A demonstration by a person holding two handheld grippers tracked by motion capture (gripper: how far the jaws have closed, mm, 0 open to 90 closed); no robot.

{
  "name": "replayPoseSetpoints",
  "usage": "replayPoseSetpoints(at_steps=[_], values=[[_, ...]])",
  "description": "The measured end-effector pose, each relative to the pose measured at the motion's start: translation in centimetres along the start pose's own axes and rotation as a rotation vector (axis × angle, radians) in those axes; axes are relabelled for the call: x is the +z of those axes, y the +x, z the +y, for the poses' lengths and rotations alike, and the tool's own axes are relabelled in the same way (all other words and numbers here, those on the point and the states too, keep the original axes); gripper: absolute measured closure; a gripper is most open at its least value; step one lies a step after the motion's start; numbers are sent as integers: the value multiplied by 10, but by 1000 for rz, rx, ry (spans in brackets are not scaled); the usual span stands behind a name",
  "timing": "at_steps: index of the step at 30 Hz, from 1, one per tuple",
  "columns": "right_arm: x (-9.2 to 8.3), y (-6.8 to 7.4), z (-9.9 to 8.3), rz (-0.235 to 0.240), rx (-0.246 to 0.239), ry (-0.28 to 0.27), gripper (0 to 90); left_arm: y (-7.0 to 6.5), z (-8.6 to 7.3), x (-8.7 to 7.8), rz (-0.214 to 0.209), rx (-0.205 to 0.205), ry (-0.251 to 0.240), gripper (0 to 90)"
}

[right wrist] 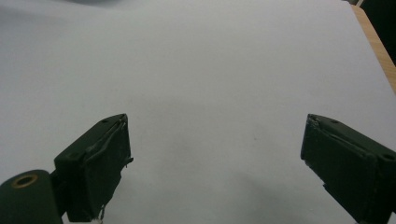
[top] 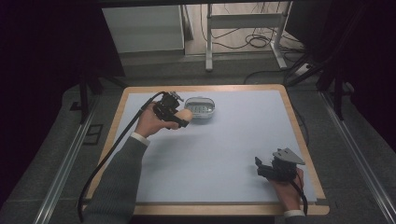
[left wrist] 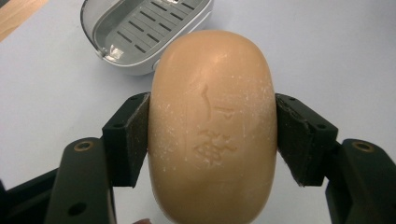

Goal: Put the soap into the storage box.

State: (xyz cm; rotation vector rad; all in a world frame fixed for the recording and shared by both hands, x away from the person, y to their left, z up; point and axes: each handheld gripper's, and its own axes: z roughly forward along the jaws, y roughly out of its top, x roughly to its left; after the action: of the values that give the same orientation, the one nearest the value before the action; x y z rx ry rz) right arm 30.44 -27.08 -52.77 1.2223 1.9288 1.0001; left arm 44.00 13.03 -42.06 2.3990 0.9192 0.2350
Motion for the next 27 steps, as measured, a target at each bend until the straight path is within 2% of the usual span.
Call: replayPoseSetpoints(at_steps=[14, 27], values=[[0, 0, 0, 2, 2, -4, 85, 2, 14, 11, 2, 18, 23, 326], [0, 0, 0, -1, 2, -4, 85, 9, 27, 25, -12, 8, 35, 326]])
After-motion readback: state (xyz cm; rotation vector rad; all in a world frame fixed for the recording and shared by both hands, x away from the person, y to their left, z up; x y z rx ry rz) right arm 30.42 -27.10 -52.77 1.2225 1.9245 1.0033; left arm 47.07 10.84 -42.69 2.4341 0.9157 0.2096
